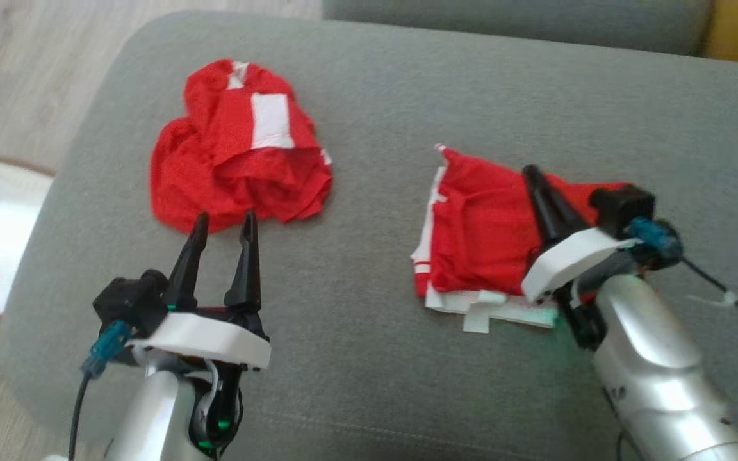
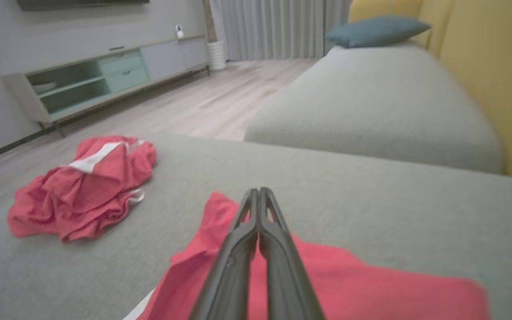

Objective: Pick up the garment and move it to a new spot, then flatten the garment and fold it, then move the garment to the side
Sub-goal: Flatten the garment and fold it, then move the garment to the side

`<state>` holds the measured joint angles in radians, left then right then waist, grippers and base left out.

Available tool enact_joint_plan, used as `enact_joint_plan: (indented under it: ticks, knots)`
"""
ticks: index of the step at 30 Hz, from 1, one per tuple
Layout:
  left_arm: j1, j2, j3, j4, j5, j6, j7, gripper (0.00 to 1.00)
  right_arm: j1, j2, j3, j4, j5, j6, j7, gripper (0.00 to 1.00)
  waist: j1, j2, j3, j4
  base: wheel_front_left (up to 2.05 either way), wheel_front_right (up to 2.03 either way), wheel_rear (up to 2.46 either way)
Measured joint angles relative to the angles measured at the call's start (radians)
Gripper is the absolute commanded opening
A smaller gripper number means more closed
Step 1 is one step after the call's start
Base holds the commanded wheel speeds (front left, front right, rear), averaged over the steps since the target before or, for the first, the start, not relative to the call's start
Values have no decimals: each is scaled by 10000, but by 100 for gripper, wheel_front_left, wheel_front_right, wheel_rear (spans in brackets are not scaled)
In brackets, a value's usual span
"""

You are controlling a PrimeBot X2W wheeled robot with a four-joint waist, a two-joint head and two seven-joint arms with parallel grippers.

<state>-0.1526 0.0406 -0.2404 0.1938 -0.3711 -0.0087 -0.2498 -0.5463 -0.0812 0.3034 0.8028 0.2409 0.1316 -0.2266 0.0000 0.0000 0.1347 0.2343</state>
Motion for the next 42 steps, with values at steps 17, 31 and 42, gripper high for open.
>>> enact_joint_plan:
  ticks: [17, 31, 42]
  knots:
    - [68, -10, 577, -385, 445, -92, 0, 100, 2822, 119, -3055, -3687, -1764, 0, -213, 100, 0, 0, -652, -2143, 0, 0, 0]
    - [641, -4, 541, -349, 1112, 0, 0, 100, 3563, 316, -3243, -4213, -1967, 0, -203, 100, 0, 0, -570, -2286, 0, 0, 0]
    - [199, 2, -35, -297, 966, -186, 0, 100, 2923, 324, -3379, -3099, -1373, 0, 1060, 100, 0, 0, 274, -1678, 0, 0, 0]
